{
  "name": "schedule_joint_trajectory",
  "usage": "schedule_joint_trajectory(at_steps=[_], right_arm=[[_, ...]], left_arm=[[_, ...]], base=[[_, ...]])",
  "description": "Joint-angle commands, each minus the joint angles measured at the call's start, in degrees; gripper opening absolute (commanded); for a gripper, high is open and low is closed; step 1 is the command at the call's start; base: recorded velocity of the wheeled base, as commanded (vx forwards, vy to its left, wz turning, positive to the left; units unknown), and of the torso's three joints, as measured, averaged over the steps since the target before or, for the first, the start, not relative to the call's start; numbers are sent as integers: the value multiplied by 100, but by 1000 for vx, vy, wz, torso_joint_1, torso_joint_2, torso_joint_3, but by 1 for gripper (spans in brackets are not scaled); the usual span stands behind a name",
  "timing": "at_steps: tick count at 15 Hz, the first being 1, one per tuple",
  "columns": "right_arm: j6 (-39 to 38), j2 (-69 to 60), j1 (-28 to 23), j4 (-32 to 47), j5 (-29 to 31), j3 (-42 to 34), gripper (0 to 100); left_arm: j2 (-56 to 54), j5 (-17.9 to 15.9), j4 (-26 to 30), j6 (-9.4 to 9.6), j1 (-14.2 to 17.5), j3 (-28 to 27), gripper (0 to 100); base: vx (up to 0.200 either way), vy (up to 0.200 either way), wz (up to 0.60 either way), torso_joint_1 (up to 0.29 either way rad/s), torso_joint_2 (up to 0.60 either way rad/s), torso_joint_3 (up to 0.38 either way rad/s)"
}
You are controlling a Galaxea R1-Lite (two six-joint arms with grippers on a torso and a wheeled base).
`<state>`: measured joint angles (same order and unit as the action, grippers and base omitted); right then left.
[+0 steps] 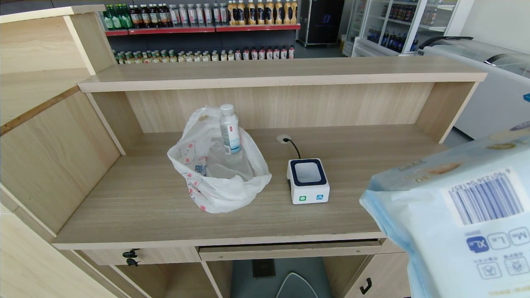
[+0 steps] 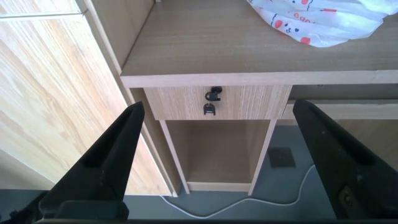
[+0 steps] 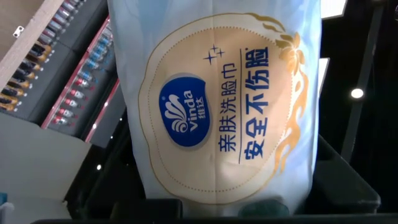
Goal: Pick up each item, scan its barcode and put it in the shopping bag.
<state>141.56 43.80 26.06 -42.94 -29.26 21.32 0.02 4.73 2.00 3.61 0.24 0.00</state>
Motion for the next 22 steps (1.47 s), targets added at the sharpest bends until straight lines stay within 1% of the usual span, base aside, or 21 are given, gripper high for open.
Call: schedule_joint_trajectory(at_steps=[1,6,8,9,10,11,12,13,14,15,16,17,18,19,20,21,22], right_arm=[[-5,76,74,-4,-1,56,0],[-40,111,171,4,-1,91,0],[-533,208,180,-4,8,127,0],[-1042,269,171,4,52,232,0],[-1640,419,171,75,386,302,0],[-2844,577,171,822,1317,311,0],[-3785,524,180,1595,1845,425,0],[-4330,463,206,2096,2179,636,0],[-4962,401,329,2861,2811,1137,0],[-5604,428,496,3661,3506,1849,0],[-6070,498,619,4250,4007,2438,0],[-6685,586,690,5102,4684,3247,0],[-7362,674,742,5779,5035,3880,0],[-8241,814,742,6473,5246,4495,0],[-9076,1034,610,6983,5448,5136,0],[-9594,1245,408,7194,5545,5514,0],[-10297,1570,171,7352,5545,5954,0]], left_arm=[[-2,2,2,0,2,0,100],[-2,2,2,0,2,0,100],[-2,2,2,0,2,0,100],[-2,2,2,0,2,0,100],[6,2,2,0,2,0,100],[-2,2,2,0,2,0,100],[-2,2,2,0,2,0,100],[-2,2,2,0,2,0,100],[-2,2,2,0,2,0,100],[-2,2,2,0,2,0,100],[-2,2,2,0,2,0,100],[-2,2,2,0,2,0,100],[-2,2,2,0,2,0,100],[6,2,2,0,2,0,100],[-2,2,2,0,2,0,100],[-2,2,2,0,2,0,100],[-2,2,2,0,2,0,100]], base=[[0,0,0,0,0,0],[0,0,0,0,0,0],[0,0,0,0,0,0],[0,0,0,0,0,0],[0,0,0,0,0,0],[0,0,0,0,0,0],[0,0,0,0,0,0],[0,0,0,0,0,0],[0,0,0,0,0,0],[0,0,0,0,0,0],[0,0,0,0,0,0],[0,0,0,0,0,0],[0,0,0,0,0,0],[0,0,0,0,0,0],[0,0,0,0,0,0],[0,0,0,0,0,0],[0,0,0,0,0,0]])
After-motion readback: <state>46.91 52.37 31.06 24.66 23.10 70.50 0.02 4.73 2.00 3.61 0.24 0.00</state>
